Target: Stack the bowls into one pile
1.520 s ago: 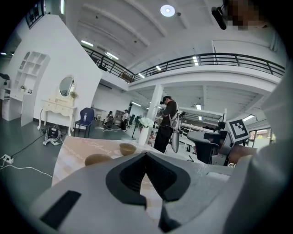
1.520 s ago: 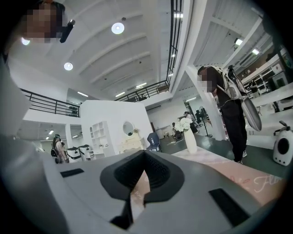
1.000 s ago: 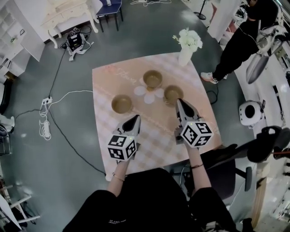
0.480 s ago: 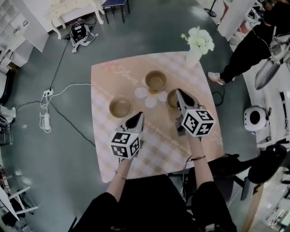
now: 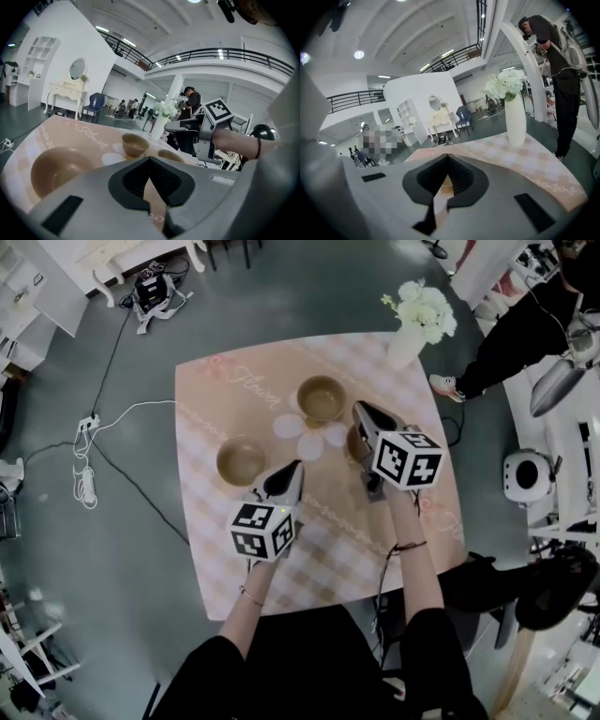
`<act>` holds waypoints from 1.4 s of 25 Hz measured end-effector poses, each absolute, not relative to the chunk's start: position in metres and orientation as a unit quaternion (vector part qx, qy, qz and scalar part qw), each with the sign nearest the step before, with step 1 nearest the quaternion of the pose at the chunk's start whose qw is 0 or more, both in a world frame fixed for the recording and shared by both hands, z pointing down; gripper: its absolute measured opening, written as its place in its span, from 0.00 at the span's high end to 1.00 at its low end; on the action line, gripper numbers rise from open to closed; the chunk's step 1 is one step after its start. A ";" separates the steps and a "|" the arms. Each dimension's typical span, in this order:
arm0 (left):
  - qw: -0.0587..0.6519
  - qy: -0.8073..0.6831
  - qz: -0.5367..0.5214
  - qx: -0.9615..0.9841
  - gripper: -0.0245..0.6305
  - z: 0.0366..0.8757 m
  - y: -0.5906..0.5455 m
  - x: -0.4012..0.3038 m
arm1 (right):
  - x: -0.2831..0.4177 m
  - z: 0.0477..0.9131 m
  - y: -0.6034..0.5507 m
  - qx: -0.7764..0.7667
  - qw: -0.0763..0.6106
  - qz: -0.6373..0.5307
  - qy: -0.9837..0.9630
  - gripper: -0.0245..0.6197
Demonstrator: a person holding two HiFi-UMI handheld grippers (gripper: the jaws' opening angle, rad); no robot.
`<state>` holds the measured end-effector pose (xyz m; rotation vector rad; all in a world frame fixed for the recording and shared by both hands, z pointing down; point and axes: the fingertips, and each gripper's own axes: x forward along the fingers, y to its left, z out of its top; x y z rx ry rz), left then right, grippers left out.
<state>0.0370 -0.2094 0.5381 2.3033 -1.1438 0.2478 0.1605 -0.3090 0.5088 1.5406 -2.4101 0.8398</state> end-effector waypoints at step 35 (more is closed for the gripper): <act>0.317 -0.411 0.092 0.850 0.97 0.577 -0.235 0.053 | 0.156 0.601 -0.380 0.504 0.240 0.394 -0.730 0.76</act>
